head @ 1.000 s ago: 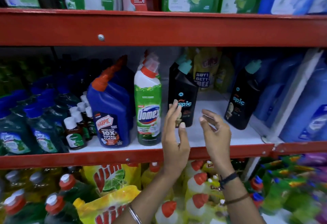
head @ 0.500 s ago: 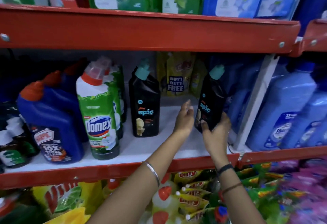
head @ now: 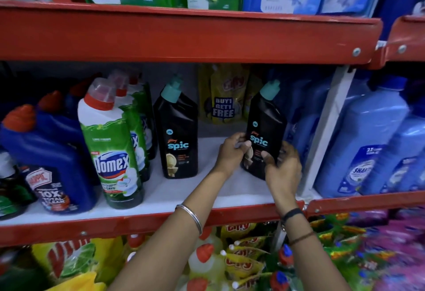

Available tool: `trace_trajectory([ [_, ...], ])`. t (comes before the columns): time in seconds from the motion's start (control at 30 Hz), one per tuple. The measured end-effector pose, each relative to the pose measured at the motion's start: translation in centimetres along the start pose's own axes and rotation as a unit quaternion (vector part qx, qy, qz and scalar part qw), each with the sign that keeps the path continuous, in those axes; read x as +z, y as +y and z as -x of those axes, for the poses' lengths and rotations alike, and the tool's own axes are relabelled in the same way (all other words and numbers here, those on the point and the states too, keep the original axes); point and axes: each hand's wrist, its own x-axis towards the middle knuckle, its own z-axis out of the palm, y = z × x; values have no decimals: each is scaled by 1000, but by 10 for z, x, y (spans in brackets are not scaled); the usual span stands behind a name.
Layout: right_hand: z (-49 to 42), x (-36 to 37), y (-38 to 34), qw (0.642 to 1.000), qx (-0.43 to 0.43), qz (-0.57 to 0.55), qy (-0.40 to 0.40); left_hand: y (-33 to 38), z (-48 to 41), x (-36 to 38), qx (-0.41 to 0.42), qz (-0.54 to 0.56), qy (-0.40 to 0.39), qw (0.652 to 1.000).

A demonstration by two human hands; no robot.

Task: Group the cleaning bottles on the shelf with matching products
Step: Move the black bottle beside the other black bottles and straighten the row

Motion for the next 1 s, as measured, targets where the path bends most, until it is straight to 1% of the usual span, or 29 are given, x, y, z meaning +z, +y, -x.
trace_trajectory([
  [0.1, 1, -8, -8, 999, 5, -23, -28, 0, 9, -4, 4, -17, 40, 999],
  [0.17, 6, -14, -18, 997, 8, -56, -53, 21, 33, -11, 15, -48, 79, 996],
  [0.23, 16, -18, -29, 993, 3, -93, -72, 33, 55, -20, 33, -55, 119, 991],
  [0.37, 39, -15, -46, 982, -10, -153, -109, 31, 95, -45, 84, -100, 143, 981],
  [0.47, 58, -7, -59, 975, -18, -178, -135, 23, 116, -63, 87, -97, 154, 979],
  [0.63, 87, 17, -73, 961, -10, -214, -173, 12, 141, -97, 101, -127, 227, 960],
  [0.77, 99, 36, -79, 954, -2, -226, -198, 6, 147, -115, 77, -128, 240, 959],
  [1.0, 104, 52, -78, 951, -4, -220, -215, -4, 145, -125, 70, -137, 253, 955],
])
